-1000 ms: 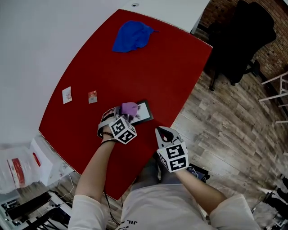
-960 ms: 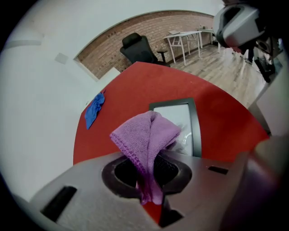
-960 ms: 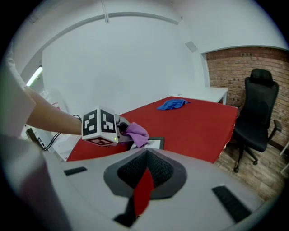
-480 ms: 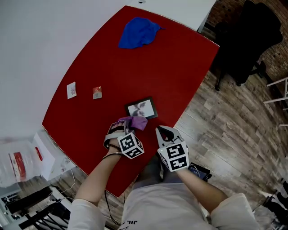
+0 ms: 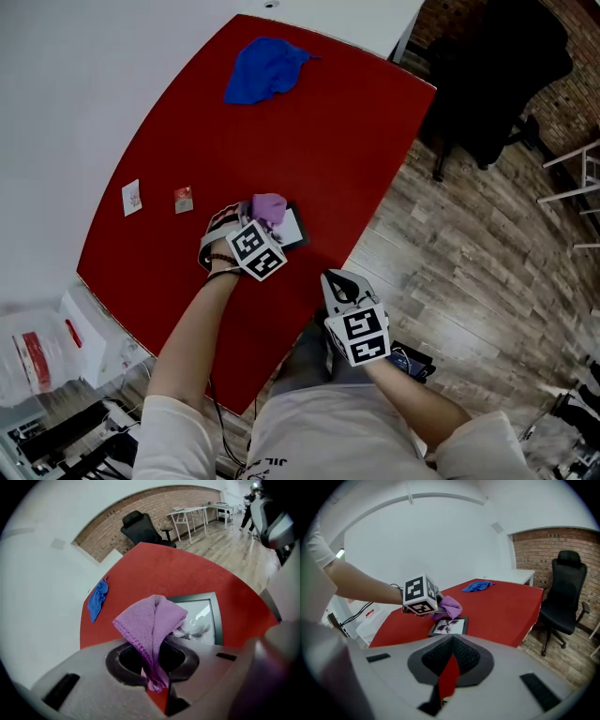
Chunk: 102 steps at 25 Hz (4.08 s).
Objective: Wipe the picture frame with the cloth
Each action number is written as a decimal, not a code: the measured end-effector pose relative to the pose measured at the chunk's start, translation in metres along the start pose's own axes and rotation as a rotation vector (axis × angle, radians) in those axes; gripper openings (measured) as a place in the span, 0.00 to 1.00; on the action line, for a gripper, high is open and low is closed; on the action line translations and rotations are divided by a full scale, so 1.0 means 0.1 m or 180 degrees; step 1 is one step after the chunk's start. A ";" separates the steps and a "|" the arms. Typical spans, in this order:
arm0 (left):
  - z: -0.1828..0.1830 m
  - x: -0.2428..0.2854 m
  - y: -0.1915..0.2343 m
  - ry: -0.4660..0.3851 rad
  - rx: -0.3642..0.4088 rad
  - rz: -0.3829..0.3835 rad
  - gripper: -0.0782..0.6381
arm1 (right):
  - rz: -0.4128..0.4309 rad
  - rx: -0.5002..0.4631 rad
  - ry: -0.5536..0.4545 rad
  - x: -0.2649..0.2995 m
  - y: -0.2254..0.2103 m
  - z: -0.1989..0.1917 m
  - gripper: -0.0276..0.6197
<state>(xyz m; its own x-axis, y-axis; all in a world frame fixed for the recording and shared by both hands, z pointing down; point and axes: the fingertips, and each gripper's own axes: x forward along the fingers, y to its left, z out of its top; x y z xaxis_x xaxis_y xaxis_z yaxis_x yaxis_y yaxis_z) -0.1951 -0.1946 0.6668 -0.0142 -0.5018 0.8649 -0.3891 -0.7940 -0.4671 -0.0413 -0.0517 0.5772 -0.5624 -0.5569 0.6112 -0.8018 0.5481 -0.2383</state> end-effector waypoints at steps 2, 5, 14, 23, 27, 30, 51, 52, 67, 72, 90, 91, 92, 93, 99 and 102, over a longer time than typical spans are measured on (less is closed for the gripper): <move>0.00 0.05 -0.02 0.0035 0.0070 -0.0004 0.20 | -0.0028 0.0026 0.0002 -0.04 -0.03 -0.03 0.05; -0.04 0.08 -0.14 0.0076 0.0065 -0.0063 0.20 | -0.0048 0.0055 0.0010 -0.08 -0.08 -0.09 0.05; -0.02 -0.41 -0.91 -0.0096 0.0369 -0.0170 0.20 | 0.0016 0.0011 -0.0004 -0.03 -0.05 -0.08 0.05; 0.08 -0.26 -0.48 -0.0105 0.0049 -0.0098 0.20 | 0.0006 0.0027 0.0028 -0.04 -0.07 -0.12 0.05; 0.19 0.02 -0.05 0.0068 -0.0026 -0.0008 0.20 | -0.0026 0.0043 0.0073 -0.09 -0.14 -0.18 0.05; 0.27 0.14 0.01 0.0120 0.0035 -0.0025 0.20 | -0.0085 0.0079 0.0068 -0.12 -0.23 -0.19 0.05; 0.31 -0.14 -0.59 0.0123 0.0362 -0.0079 0.20 | -0.0021 0.0120 0.0047 -0.06 -0.23 -0.19 0.05; 0.34 -0.08 -0.49 0.0146 0.0282 -0.0068 0.20 | -0.0032 0.0137 0.0052 -0.06 -0.25 -0.20 0.05; 0.57 -0.06 -0.73 0.0212 0.0423 -0.0189 0.20 | -0.0101 0.0268 0.0032 -0.13 -0.46 -0.26 0.05; 0.55 -0.22 -1.05 0.0182 0.0618 -0.0206 0.20 | -0.0010 0.0241 0.0009 -0.07 -0.36 -0.21 0.05; 0.66 0.15 -0.29 0.0346 0.0173 -0.0085 0.20 | -0.0146 0.0327 0.0045 -0.23 -0.60 -0.35 0.05; 0.67 0.11 -0.39 0.0320 0.0223 -0.0105 0.20 | -0.0146 0.0328 0.0043 -0.23 -0.62 -0.35 0.05; 0.67 0.07 -0.51 0.0286 0.0266 -0.0131 0.20 | -0.0143 0.0327 0.0042 -0.23 -0.63 -0.35 0.05; 0.67 0.01 -0.64 0.0248 0.0294 -0.0162 0.20 | -0.0137 0.0323 0.0040 -0.22 -0.64 -0.34 0.05; 0.54 -0.22 -1.13 0.0150 0.0382 -0.0231 0.20 | -0.0056 0.0252 0.0018 -0.17 -0.55 -0.27 0.05; 0.52 -0.22 -1.12 0.0133 0.0371 -0.0197 0.20 | -0.0032 0.0219 0.0031 -0.15 -0.50 -0.27 0.05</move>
<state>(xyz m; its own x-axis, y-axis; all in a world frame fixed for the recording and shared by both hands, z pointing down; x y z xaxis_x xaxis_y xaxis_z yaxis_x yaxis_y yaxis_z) -0.1030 -0.1126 0.6900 -0.0328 -0.4377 0.8985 -0.2810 -0.8587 -0.4286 0.0122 -0.0540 0.6004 -0.5526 -0.5559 0.6210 -0.8195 0.4981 -0.2834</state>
